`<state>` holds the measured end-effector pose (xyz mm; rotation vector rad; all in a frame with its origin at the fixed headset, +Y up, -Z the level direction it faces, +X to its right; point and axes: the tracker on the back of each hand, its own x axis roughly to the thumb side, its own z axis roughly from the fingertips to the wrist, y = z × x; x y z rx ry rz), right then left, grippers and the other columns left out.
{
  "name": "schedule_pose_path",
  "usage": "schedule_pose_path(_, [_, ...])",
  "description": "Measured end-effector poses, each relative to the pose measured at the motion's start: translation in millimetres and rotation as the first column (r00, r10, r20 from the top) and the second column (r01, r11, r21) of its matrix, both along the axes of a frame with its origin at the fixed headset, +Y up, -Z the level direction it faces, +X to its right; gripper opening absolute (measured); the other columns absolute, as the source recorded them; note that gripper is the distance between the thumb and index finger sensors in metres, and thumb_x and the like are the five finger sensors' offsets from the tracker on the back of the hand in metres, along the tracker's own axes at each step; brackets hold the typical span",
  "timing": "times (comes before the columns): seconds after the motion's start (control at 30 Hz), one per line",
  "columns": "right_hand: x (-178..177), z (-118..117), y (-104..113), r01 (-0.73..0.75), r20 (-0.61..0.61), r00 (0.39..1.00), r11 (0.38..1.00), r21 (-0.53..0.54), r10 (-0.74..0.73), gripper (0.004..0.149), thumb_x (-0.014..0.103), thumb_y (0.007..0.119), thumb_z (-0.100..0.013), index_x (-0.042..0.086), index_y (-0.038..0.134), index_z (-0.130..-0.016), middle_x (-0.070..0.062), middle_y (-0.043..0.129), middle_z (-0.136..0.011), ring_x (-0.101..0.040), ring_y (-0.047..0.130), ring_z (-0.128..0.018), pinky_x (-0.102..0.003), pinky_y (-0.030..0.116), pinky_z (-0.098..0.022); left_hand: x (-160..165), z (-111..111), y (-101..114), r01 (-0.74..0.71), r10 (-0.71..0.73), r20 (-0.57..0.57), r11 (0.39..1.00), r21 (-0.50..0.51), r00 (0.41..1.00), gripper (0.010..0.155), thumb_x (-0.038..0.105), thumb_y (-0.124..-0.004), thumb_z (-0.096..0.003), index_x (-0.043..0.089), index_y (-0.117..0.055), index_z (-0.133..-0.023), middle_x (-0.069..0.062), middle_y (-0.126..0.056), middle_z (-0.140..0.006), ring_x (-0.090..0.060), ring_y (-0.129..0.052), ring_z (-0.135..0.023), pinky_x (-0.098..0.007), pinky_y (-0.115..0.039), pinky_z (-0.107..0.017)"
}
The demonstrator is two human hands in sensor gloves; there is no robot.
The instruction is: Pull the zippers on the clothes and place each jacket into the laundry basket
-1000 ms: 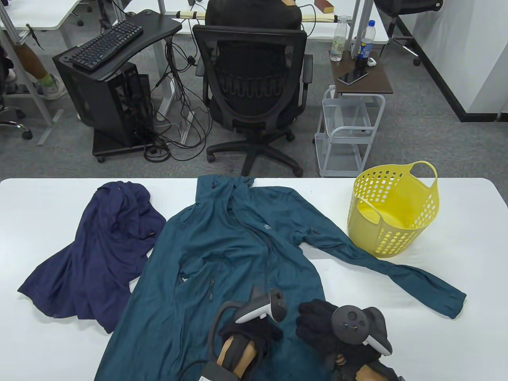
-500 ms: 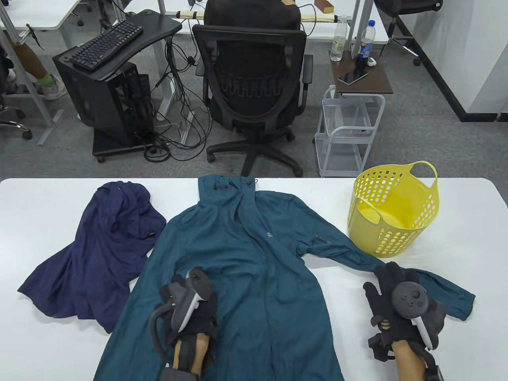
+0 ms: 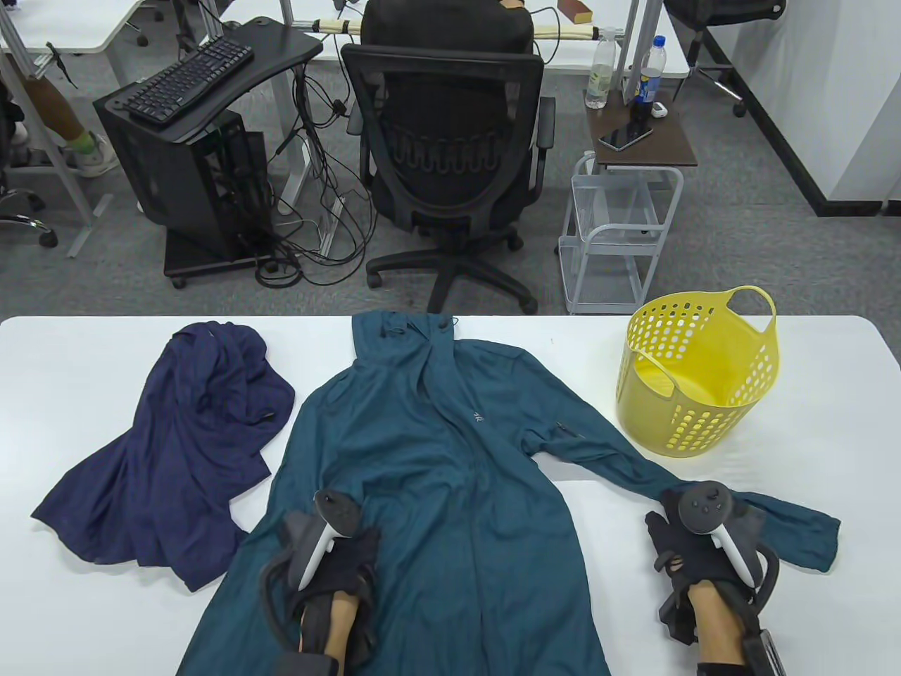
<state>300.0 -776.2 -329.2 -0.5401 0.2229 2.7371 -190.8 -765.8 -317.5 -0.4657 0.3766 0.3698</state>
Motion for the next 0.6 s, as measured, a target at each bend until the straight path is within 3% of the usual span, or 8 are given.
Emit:
schedule_pose_path(0.03, [-3,2,2,0.000,-0.011,1.000,1.000,0.007,0.000,0.061,0.056,0.068,-0.051,0.028,0.067,-0.105,-0.001,0.066,-0.111,-0.044,0.025,-0.109,-0.069,0.024,-0.072,1,2,3,-0.057,0.057,0.002,0.998,0.014,0.998,0.072,0.066,-0.051,-0.0381,0.049,-0.028,-0.104,0.001,-0.056,-0.114,-0.044,-0.031,-0.106,-0.068,-0.041,-0.069])
schedule_pose_path(0.1, [-9,5,4,-0.026,-0.031,0.999,0.999,0.043,0.028,0.058,0.057,0.068,-0.051,0.028,0.073,-0.101,-0.001,0.079,-0.100,-0.042,0.066,-0.101,-0.066,0.046,-0.072,3,5,7,-0.155,0.154,0.007,0.988,0.024,0.988,0.071,0.066,-0.052,-0.0382,0.049,-0.033,-0.104,0.000,-0.065,-0.112,-0.043,-0.055,-0.101,-0.066,-0.058,-0.064])
schedule_pose_path(0.17, [-18,8,8,-0.059,-0.059,0.996,0.997,0.058,0.062,0.058,0.056,0.068,-0.050,0.027,0.075,-0.100,-0.003,0.083,-0.096,-0.038,0.079,-0.089,-0.056,0.062,-0.068,7,8,11,-0.240,0.240,0.023,0.971,0.004,0.970,0.071,0.067,-0.052,-0.0386,0.049,-0.032,-0.105,-0.002,-0.065,-0.113,-0.042,-0.063,-0.096,-0.063,-0.067,-0.060])
schedule_pose_path(0.23, [-27,10,11,-0.091,-0.096,0.991,0.993,0.070,0.097,0.061,0.058,0.067,-0.050,0.028,0.069,-0.103,-0.003,0.078,-0.101,-0.032,0.091,-0.078,-0.049,0.073,-0.061,13,10,10,-0.347,0.347,0.049,0.938,-0.003,0.937,0.071,0.067,-0.052,-0.0387,0.048,-0.034,-0.105,-0.004,-0.064,-0.114,-0.042,-0.070,-0.092,-0.061,-0.072,-0.056])
schedule_pose_path(0.37, [-54,14,10,-0.024,-0.141,0.990,1.000,0.008,0.025,0.063,0.055,0.067,-0.051,0.019,0.073,-0.102,-0.012,0.081,-0.099,-0.034,0.094,-0.066,-0.050,0.076,-0.055,29,13,4,-0.542,0.545,0.087,0.839,-0.057,0.834,0.075,0.069,-0.050,-0.0385,0.045,-0.029,-0.106,-0.011,-0.056,-0.115,-0.043,-0.070,-0.093,-0.060,-0.074,-0.056])
schedule_pose_path(0.6, [-121,29,15,-0.068,-0.307,0.951,0.995,-0.069,0.044,0.061,0.057,0.065,-0.051,0.017,0.082,-0.094,-0.009,0.091,-0.087,-0.031,0.100,-0.057,-0.047,0.081,-0.048,66,14,-14,-0.816,0.845,0.122,0.534,-0.222,0.521,0.079,0.072,-0.044,-0.0400,0.044,-0.012,-0.106,-0.013,-0.032,-0.119,-0.046,-0.056,-0.100,-0.060,-0.066,-0.064])
